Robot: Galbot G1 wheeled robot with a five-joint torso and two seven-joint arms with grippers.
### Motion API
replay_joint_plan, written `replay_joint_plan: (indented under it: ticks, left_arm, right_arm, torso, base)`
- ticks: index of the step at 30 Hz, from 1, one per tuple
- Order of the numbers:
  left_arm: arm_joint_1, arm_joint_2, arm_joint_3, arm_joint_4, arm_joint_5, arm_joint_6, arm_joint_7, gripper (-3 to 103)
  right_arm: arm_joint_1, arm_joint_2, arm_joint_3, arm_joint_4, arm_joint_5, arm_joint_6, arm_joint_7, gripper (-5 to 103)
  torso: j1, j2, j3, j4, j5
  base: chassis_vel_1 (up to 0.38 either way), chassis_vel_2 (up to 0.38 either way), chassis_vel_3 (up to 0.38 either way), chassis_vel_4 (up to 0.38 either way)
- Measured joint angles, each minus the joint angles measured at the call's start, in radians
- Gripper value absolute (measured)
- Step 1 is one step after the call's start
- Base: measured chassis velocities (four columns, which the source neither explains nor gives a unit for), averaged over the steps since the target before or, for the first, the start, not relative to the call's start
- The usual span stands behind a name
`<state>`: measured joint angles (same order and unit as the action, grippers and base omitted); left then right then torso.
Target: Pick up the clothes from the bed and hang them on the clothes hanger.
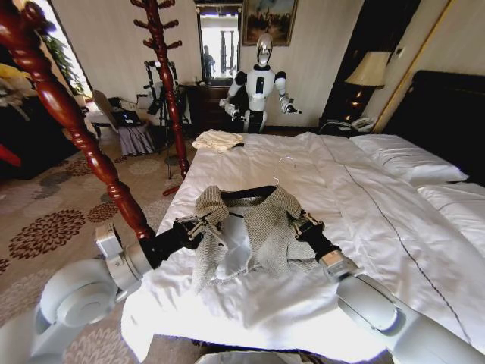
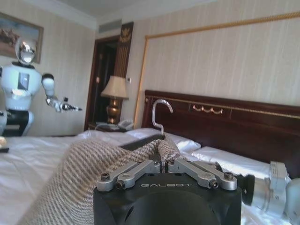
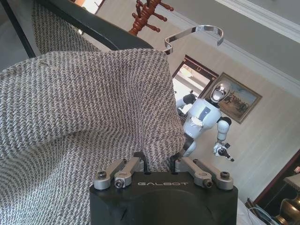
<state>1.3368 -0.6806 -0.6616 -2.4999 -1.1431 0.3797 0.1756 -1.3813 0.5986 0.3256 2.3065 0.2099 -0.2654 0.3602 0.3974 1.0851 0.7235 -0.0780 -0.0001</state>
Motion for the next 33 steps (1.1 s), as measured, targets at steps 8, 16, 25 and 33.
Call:
replay_joint_plan:
  ticks: [8, 16, 25, 33]
  left_arm:
    - [-0.177, 0.053, -0.125, 0.016, -0.211, -0.055, -0.043, 2]
    - [-0.253, 0.089, -0.127, 0.034, -0.285, -0.064, -0.024, 2]
    - [-0.124, 0.052, 0.015, 0.001, -0.108, -0.021, 0.030, 2]
    - [-0.118, 0.052, 0.129, 0.000, 0.046, -0.003, 0.035, 2]
  right_arm:
    - [-0.005, 0.011, -0.030, -0.036, -0.061, 0.028, -0.012, 24]
    - [-0.016, 0.018, -0.038, -0.050, -0.140, 0.060, -0.049, 24]
    - [-0.017, 0.026, -0.015, -0.015, -0.042, 0.044, -0.035, 24]
    - [-0.081, 0.005, 0.138, 0.043, 0.135, 0.024, -0.004, 24]
  torso:
    - [0.000, 0.000, 0.000, -0.0001, 0.0004]
    - [0.000, 0.000, 0.000, 0.0001, 0.0002]
    - [0.000, 0.000, 0.000, 0.0005, 0.0001]
    - [0.000, 0.000, 0.000, -0.0001, 0.0002]
  base:
    - [0.000, 0.000, 0.000, 0.000]
    - [0.000, 0.000, 0.000, 0.000]
    - [0.000, 0.000, 0.000, 0.000]
    - [0.000, 0.000, 0.000, 0.000]
